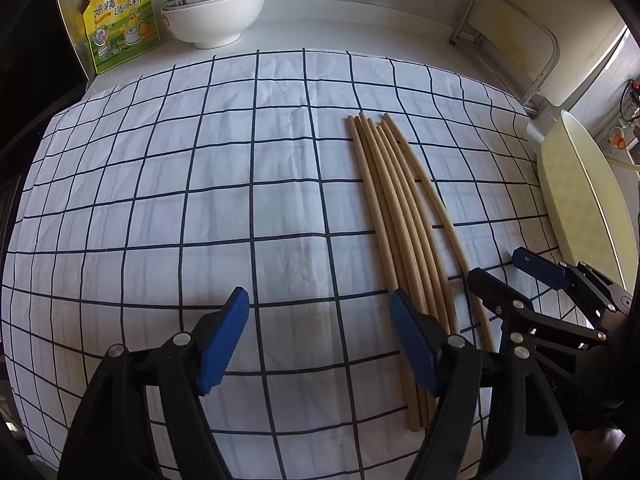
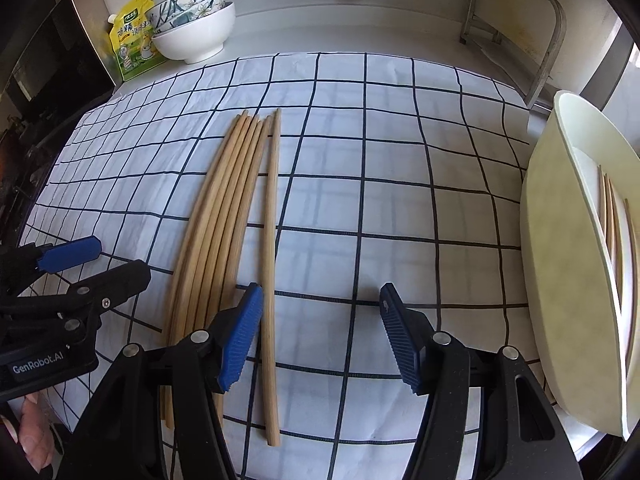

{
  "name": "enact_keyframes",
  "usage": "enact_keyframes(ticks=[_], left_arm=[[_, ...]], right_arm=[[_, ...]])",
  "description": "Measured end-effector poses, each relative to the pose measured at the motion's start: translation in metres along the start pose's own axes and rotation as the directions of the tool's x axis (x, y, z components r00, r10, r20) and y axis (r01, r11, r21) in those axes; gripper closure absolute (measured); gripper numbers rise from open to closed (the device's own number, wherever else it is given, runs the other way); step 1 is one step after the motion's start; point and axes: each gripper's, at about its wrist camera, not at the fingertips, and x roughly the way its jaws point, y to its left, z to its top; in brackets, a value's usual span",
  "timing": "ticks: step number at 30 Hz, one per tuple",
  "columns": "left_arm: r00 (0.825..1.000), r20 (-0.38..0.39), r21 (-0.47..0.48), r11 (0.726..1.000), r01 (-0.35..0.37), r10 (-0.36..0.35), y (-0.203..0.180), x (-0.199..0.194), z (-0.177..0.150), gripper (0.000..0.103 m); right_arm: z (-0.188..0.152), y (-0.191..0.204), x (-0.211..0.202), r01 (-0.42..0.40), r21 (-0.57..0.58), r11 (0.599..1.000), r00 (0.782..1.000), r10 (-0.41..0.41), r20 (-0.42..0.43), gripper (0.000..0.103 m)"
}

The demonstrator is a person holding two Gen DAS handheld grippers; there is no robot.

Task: Organize utensils
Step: 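Close the left tool on one chopstick while the right tool grasps another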

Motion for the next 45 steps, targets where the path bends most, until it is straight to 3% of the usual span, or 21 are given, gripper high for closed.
enact_keyframes(ticks=[11, 22, 30, 45], left_arm=[[1.0, -0.021, 0.029, 1.0, -0.008, 0.009, -0.012, 0.01, -0.002, 0.032], [0.994, -0.033, 0.056, 0.993, -0.103, 0.105, -0.018, 0.018, -0.001, 0.03], [0.993, -0.023, 0.028, 0.993, -0.116, 0.117, -0.006, 0.019, 0.002, 0.028], [0.993, 0.016, 0.021, 0.993, -0.115, 0.115, 0.011, 0.032, 0.036, 0.031]], right_arm=[[0.002, -0.017, -0.006, -0.008, 0.036, 0.999, 1.0, 0.008, 0.022, 0.045], [0.002, -0.016, -0.006, -0.024, 0.037, 0.999, 0.999, 0.023, 0.023, 0.045], [0.002, -0.011, -0.003, -0.035, 0.014, 0.999, 0.999, 0.035, 0.018, 0.045], [0.005, 0.01, 0.008, 0.036, -0.067, 0.997, 0.998, -0.032, 0.053, 0.047]])
